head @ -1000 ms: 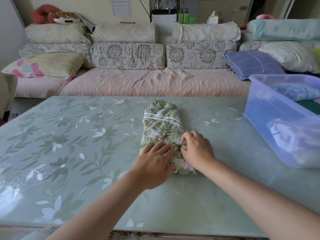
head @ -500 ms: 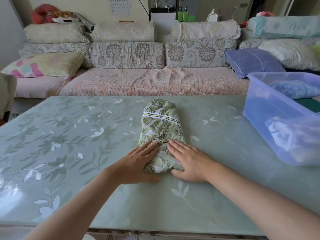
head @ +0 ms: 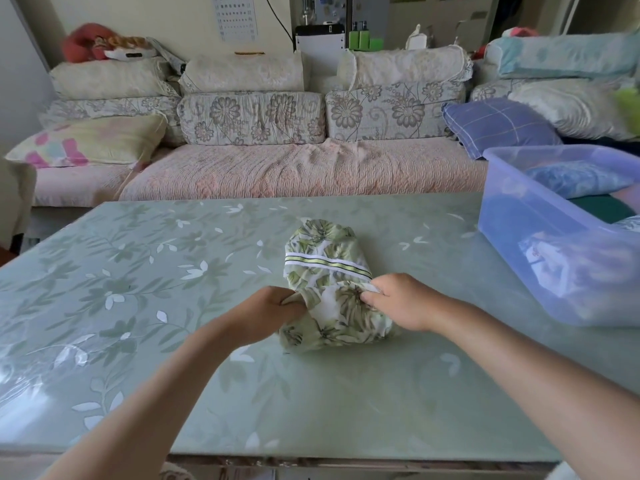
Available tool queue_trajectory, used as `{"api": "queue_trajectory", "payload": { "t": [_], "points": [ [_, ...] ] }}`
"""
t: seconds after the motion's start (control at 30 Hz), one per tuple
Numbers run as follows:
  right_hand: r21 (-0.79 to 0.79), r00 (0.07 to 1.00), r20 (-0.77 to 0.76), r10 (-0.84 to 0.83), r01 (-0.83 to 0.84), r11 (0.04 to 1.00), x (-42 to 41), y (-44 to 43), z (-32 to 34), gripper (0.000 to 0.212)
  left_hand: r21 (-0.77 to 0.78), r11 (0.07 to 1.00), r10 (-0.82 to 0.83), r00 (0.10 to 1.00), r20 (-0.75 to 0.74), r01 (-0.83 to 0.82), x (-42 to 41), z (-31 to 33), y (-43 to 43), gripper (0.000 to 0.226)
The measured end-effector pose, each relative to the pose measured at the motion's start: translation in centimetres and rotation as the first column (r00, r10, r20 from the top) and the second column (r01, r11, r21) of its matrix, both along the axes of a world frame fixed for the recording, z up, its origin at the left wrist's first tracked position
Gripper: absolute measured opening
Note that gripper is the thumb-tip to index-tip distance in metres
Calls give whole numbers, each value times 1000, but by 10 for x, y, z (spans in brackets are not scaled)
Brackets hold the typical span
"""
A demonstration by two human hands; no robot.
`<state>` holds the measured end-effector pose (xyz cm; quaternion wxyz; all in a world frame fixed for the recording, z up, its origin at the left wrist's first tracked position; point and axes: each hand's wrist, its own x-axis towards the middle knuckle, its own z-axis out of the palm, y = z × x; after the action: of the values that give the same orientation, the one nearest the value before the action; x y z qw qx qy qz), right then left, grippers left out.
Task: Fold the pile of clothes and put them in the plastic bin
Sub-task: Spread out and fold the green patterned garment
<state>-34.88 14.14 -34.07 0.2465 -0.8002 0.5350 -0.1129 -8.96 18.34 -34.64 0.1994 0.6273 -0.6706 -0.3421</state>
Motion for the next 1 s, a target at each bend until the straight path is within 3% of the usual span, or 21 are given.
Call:
{"api": "queue_trajectory", "payload": {
  "t": [0.07,0.13,0.17,0.23,0.3,0.37,0.43,0.53,0.67,0.73,0.83,0.9,1.0],
  "points": [
    [-126,998,-18,-60,58,990,-2,-1,-5,43,-46,997,61,995,79,-58,-11,0,-4,23],
    [-315,986,-125,-108,64,947,2,0,-10,39,-208,972,166,952,259,-113,-20,-1,-4,15],
    [-394,976,-175,-130,51,918,5,-1,-12,34,-329,938,224,916,331,-111,-24,-5,-3,23],
    [-487,960,-230,-162,31,873,12,-3,-16,28,-555,832,252,887,387,5,-37,-11,-1,44],
    [-523,946,-273,-175,7,852,18,-6,-21,29,-666,727,163,902,399,164,-52,-14,3,46],
    [-533,924,-314,-219,20,846,21,-9,-23,32,-590,745,19,874,485,311,-59,-25,3,51],
    [-544,906,-313,-286,75,835,21,-13,-25,35,-433,808,-77,799,596,400,-54,-42,1,75],
    [-546,894,-307,-326,115,830,16,-19,-30,37,-327,874,-107,799,591,359,-38,-64,-6,98],
    [-655,918,-214,-333,118,746,8,-33,-36,26,-261,916,-121,829,546,305,-32,-65,-11,95],
    [-726,917,-190,-352,110,679,5,-41,-37,38,-256,909,-132,809,573,329,-32,-63,-12,99],
    [-736,904,-212,-371,102,669,3,-45,-36,40,-250,909,-118,780,615,334,-22,-63,-15,109],
    [-739,896,-233,-377,89,668,2,-44,-35,34,-319,874,-82,758,648,367,-17,-61,-16,98],
    [-745,872,-251,-421,103,659,1,-43,-33,26,-424,797,4,699,715,429,-11,-60,-15,65]
  ]
}}
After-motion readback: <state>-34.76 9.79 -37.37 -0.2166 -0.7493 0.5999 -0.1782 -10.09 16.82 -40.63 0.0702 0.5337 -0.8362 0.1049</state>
